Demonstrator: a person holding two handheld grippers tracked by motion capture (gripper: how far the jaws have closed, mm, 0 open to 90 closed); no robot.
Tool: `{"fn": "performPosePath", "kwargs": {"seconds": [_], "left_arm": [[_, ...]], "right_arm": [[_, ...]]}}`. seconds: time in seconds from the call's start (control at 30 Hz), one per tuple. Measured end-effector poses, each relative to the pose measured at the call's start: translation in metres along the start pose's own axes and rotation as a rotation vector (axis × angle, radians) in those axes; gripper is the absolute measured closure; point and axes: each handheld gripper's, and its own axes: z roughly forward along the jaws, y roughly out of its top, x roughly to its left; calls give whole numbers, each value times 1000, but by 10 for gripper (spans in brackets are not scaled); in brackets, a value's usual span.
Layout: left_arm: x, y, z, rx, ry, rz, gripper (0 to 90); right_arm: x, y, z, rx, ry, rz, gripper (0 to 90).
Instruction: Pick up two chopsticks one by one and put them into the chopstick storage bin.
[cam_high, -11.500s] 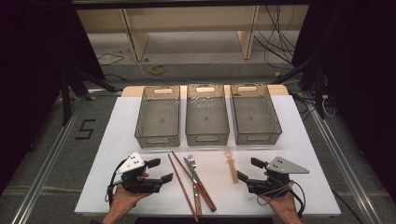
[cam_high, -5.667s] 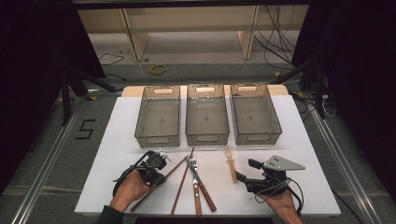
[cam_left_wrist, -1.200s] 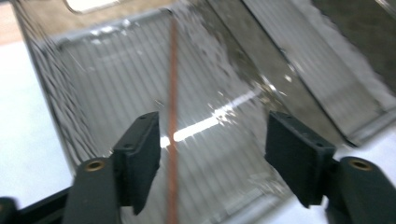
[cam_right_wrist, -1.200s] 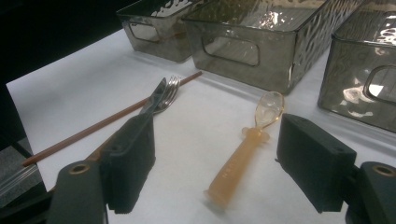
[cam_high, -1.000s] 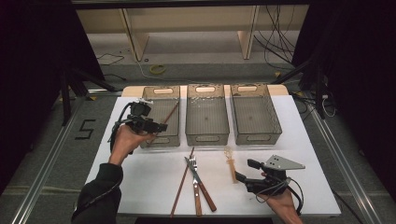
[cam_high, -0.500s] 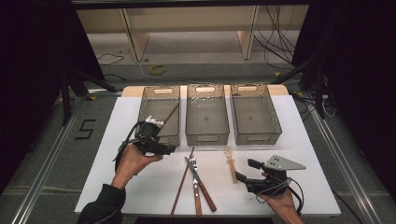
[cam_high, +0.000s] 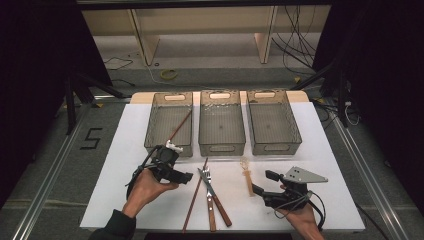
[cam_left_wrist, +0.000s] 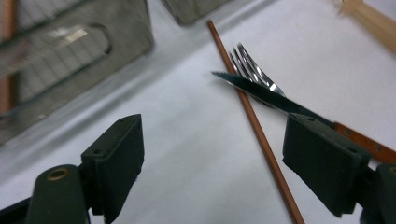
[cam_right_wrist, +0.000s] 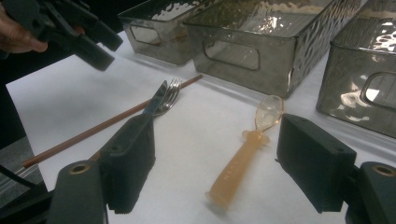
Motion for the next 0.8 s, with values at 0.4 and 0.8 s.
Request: {"fn": "performPosePath", "kwargs": {"seconds": [0.4,0.8], "left_arm": [[-14,-16,16,83,-5,31,217],[-28,-24,27,141,-26,62,294]], "right_arm": [[0,0,0,-1,-2,-2,286],[0,0,0,-1,-2,-3,286]]}}
